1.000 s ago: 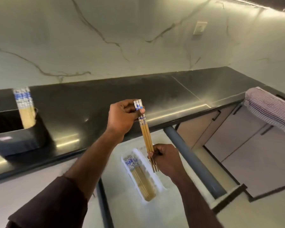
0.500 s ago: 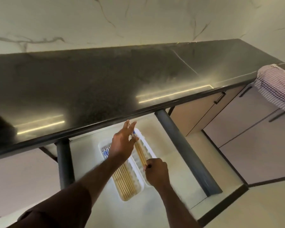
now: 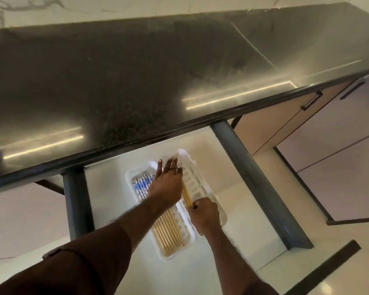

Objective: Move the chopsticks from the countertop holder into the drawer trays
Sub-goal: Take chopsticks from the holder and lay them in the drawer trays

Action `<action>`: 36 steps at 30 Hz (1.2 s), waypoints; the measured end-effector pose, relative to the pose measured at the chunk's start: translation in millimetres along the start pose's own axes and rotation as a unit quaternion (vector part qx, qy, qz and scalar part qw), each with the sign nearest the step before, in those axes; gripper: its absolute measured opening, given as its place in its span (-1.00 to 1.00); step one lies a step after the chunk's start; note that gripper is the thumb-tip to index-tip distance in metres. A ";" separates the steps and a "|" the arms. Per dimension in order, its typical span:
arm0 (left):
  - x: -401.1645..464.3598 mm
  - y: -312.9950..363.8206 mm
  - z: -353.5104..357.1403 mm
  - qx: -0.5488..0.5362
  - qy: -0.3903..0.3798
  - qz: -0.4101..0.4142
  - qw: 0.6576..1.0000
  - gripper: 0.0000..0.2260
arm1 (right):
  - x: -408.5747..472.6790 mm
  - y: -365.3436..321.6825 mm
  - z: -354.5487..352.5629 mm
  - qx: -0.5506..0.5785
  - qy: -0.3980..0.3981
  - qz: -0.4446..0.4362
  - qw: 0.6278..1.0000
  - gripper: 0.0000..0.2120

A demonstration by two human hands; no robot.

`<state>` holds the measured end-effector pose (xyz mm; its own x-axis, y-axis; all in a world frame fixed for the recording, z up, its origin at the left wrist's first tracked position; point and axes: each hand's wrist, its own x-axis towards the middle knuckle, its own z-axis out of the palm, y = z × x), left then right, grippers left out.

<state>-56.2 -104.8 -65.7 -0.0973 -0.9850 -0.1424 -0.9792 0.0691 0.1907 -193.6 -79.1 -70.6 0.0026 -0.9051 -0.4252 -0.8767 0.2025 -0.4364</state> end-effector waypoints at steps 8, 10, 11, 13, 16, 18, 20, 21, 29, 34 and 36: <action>9.3 7.4 -5.2 0.115 -0.103 0.025 0.988 -0.82 | 11.7 3.4 9.8 -0.017 -0.023 0.002 1.000 -0.85; 11.5 8.5 -6.6 0.128 -0.114 0.035 0.985 -0.83 | 11.2 4.7 9.9 -0.016 -0.015 -0.004 1.000 -0.84; 11.9 8.4 -6.3 0.133 -0.117 0.039 0.983 -0.83 | 10.8 5.9 9.7 -0.019 -0.009 -0.009 1.000 -0.83; 12.7 8.0 -4.9 0.132 -0.122 0.046 0.983 -0.82 | 8.3 7.5 8.8 -0.026 0.018 -0.024 0.999 -0.81; 14.7 6.8 -0.1 0.135 -0.132 0.076 0.979 -0.76 | 1.9 8.9 7.0 -0.001 0.062 -0.040 0.997 -0.76; 15.5 5.2 3.3 0.134 -0.127 0.096 0.978 -0.73 | -1.7 8.5 5.6 0.002 0.065 -0.050 0.997 -0.74; 14.9 3.9 5.6 0.124 -0.120 0.111 0.979 -0.75 | -4.0 8.6 4.1 0.005 0.070 -0.052 0.996 -0.74; 14.3 3.5 6.1 0.119 -0.117 0.115 0.979 -0.76 | -4.9 9.0 3.0 0.003 0.077 -0.049 0.996 -0.75; 14.4 2.4 5.2 0.084 -0.122 0.105 0.983 -0.83 | -3.3 5.9 2.2 -0.023 0.060 -0.044 0.997 -0.74; 11.5 1.5 -5.1 0.072 -0.137 0.109 0.982 -0.93 | -6.1 5.6 -2.6 -0.028 0.057 -0.039 0.997 -0.77; 8.2 1.7 -12.8 0.065 -0.135 0.117 0.982 -0.90 | -12.8 4.1 -10.6 -0.021 0.062 -0.055 0.996 -0.77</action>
<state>-56.3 -114.8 -54.1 -0.3494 -0.8629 -0.3652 -0.9369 0.3257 0.1268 -202.3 -70.6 -58.5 0.0433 -0.9607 -0.2740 -0.8933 0.0856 -0.4413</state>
